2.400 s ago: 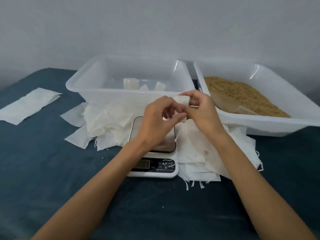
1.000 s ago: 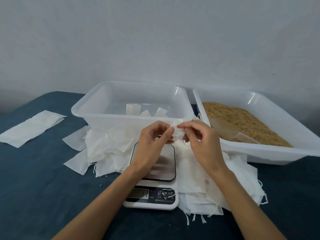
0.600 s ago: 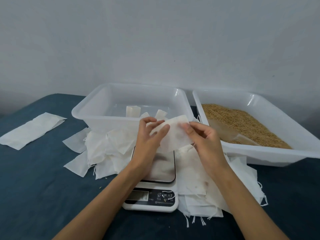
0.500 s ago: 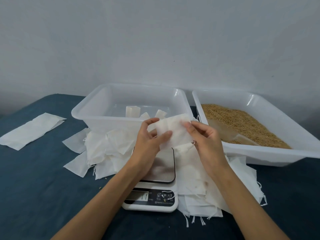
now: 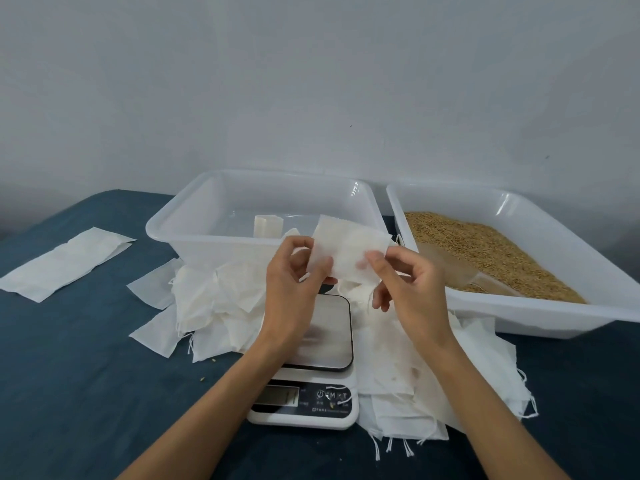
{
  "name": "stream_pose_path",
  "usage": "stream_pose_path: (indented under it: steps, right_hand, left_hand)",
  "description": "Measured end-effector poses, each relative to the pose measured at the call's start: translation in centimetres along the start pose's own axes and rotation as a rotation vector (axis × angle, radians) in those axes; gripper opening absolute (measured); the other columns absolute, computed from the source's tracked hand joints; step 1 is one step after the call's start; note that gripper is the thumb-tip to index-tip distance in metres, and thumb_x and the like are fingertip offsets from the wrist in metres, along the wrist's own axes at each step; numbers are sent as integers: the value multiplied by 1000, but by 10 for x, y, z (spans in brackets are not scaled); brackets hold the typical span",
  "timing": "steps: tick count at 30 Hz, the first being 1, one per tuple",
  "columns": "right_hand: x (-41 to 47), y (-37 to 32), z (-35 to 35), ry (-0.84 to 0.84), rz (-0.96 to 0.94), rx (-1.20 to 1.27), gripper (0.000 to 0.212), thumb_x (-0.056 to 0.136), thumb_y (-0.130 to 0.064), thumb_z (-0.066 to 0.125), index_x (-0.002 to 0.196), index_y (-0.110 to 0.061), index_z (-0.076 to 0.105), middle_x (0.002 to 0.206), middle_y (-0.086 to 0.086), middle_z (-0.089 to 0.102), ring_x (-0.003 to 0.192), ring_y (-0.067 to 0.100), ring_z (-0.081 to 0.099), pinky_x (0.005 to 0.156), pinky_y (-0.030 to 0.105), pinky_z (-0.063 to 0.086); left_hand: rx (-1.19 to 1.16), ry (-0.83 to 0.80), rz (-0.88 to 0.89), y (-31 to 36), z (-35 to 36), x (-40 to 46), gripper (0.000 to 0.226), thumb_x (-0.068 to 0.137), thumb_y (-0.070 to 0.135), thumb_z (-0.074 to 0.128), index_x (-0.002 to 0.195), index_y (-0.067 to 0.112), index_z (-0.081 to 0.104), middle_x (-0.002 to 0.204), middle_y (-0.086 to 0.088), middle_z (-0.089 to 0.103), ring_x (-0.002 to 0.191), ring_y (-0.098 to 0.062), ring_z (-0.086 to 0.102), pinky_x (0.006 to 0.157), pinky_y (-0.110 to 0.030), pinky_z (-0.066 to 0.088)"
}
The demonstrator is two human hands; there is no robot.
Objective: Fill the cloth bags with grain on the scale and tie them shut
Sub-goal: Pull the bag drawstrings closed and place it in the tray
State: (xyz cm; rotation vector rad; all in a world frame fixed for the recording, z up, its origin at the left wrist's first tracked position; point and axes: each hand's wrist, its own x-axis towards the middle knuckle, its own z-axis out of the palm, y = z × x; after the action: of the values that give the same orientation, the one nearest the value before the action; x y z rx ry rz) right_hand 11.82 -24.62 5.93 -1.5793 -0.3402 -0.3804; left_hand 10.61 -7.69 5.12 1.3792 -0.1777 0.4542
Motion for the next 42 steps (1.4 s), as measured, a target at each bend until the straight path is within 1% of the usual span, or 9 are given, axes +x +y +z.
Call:
stream_pose_path:
  steps: [6, 8, 12, 18, 23, 30, 35, 39, 42]
  right_hand:
    - [0, 1, -2, 42, 8, -30, 36, 95, -33, 70, 71, -9, 59, 49, 4, 50, 37, 25, 54, 40, 28, 38]
    - [1, -2, -3, -27, -5, -40, 39, 95, -37, 69, 68, -11, 57, 54, 3, 51, 40, 25, 56, 41, 28, 40]
    - [1, -4, -2, -82, -37, -87, 38, 97, -40, 64, 81, -6, 64, 71, 22, 60, 44, 25, 61, 43, 31, 43]
    - [-3, -7, -3, -109, -88, -169, 39, 95, -48, 64, 83, -11, 69, 64, 5, 63, 47, 22, 64, 47, 30, 44]
    - [-4, -10, -2, -90, -123, -236, 41, 100, -38, 61, 74, -6, 60, 60, 16, 51, 50, 22, 68, 48, 47, 45]
    - [-4, -13, -3, -121, -145, -245, 32, 96, -36, 68, 67, -26, 59, 59, -5, 52, 50, 21, 67, 46, 26, 43]
    - [-5, -10, -2, -113, -162, -273, 38, 101, -36, 58, 70, -13, 57, 54, 7, 48, 49, 15, 69, 45, 47, 43]
    - [-4, -12, -3, -94, -158, -232, 33, 102, -37, 57, 72, -23, 55, 58, 3, 51, 53, 18, 72, 39, 41, 43]
    - [-1, -9, -3, -168, -121, -185, 26, 101, -33, 60, 83, -16, 67, 75, -2, 67, 72, 18, 75, 51, 35, 56]
  left_hand:
    - [22, -15, 20, 0, -1, 1, 22, 100, -5, 59, 111, 13, 54, 91, -6, 76, 79, -22, 70, 71, -25, 58]
    - [61, -38, 24, -2, -1, 1, 14, 100, -6, 58, 102, 7, 63, 81, -4, 70, 79, -20, 68, 72, -29, 59]
    - [10, -16, -54, -2, -1, 2, 23, 97, -9, 59, 103, 7, 74, 91, -6, 75, 85, -21, 71, 76, -30, 62]
    - [-128, 13, -166, 0, -6, 8, 22, 94, -11, 59, 100, 1, 77, 87, -7, 75, 78, -17, 69, 74, -26, 58]
    - [-122, -9, -172, 1, -6, 7, 24, 94, -12, 59, 103, 1, 76, 90, -9, 71, 83, -21, 66, 78, -31, 57]
    - [-133, -4, -213, 0, -8, 8, 22, 83, 0, 69, 104, 3, 78, 92, -12, 76, 82, -23, 69, 80, -34, 59]
    - [-178, -4, -238, 0, -9, 10, 26, 78, 3, 68, 103, 3, 78, 93, -11, 74, 86, -26, 68, 80, -35, 59]
    - [-256, -21, -277, 4, -8, 9, 37, 75, 4, 70, 111, 9, 75, 96, -8, 70, 87, -22, 69, 81, -37, 58]
    - [-357, -29, -305, 6, -10, 10, 30, 91, -1, 69, 117, 13, 71, 97, -13, 73, 87, -26, 69, 80, -35, 60]
